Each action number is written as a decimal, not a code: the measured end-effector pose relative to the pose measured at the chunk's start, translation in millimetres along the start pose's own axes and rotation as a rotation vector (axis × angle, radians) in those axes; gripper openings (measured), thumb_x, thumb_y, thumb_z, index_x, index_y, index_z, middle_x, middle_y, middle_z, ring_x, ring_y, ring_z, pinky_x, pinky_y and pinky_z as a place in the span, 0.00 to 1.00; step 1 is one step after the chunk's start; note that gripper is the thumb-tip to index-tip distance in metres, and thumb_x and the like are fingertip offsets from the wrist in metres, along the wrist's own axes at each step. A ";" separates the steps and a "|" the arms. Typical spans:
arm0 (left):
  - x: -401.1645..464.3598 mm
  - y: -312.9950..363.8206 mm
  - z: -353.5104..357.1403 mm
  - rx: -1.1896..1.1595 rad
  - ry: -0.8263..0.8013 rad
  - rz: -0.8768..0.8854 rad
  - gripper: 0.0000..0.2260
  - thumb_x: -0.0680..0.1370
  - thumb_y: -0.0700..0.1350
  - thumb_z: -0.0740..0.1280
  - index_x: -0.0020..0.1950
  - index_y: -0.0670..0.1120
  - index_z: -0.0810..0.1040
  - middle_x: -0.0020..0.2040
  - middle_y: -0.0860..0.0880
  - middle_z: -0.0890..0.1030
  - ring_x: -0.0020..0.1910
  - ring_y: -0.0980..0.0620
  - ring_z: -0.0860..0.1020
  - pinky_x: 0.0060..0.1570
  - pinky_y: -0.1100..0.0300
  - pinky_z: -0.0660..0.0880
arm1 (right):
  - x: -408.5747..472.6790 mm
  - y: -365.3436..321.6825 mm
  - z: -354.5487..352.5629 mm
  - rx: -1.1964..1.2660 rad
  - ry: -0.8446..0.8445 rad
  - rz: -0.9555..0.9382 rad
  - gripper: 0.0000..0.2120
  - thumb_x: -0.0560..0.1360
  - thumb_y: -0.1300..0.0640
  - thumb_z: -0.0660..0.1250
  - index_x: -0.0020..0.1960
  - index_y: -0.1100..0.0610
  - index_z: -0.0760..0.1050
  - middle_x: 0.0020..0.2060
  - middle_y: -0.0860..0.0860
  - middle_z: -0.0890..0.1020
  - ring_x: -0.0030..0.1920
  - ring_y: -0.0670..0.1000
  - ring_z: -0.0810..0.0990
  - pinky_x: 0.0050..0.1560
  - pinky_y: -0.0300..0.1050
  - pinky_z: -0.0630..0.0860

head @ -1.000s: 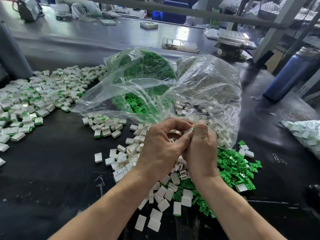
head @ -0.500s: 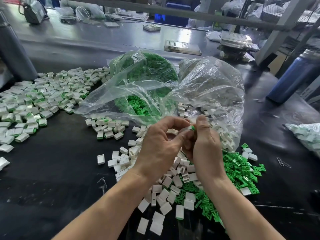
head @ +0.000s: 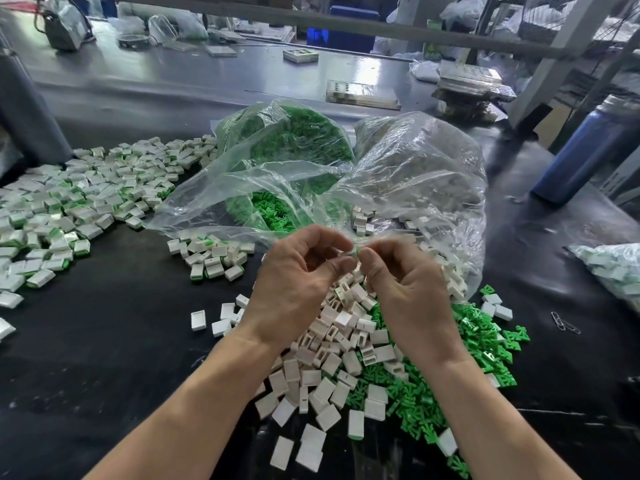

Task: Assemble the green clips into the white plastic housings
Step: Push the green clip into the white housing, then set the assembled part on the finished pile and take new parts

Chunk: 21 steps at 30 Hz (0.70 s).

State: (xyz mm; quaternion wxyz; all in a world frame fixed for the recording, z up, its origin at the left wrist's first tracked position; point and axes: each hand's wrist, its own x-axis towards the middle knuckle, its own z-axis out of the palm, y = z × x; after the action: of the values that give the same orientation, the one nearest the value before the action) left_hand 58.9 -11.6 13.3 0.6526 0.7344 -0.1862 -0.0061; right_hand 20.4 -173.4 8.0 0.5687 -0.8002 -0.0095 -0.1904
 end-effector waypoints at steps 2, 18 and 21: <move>1.9 -2.1 -7.3 0.085 -0.002 -0.002 0.06 0.77 0.41 0.75 0.52 0.50 0.83 0.44 0.54 0.85 0.43 0.56 0.84 0.44 0.62 0.82 | 0.8 2.9 -0.8 -0.026 0.002 0.028 0.02 0.81 0.52 0.70 0.50 0.47 0.81 0.40 0.43 0.84 0.39 0.45 0.82 0.41 0.41 0.80; 19.7 -24.8 -83.2 0.954 0.454 -0.176 0.08 0.78 0.43 0.74 0.57 0.51 0.85 0.54 0.43 0.84 0.50 0.41 0.82 0.54 0.43 0.81 | 14.0 18.7 -40.5 -0.603 0.005 0.220 0.04 0.81 0.49 0.71 0.51 0.46 0.84 0.43 0.40 0.81 0.45 0.44 0.79 0.51 0.48 0.78; 16.2 -22.1 -75.7 0.908 0.446 -0.105 0.06 0.80 0.46 0.73 0.56 0.48 0.84 0.51 0.45 0.84 0.46 0.44 0.83 0.48 0.45 0.83 | 15.3 17.7 -42.5 -0.585 -0.008 0.247 0.03 0.79 0.48 0.73 0.52 0.44 0.85 0.44 0.38 0.80 0.47 0.44 0.79 0.56 0.53 0.80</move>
State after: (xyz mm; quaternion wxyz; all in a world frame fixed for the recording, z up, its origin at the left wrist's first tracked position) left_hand 99.0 58.0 7.0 0.2903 0.9358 0.0106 0.1996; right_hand 26.2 -221.5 8.8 0.3332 -0.9256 0.1405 -0.1114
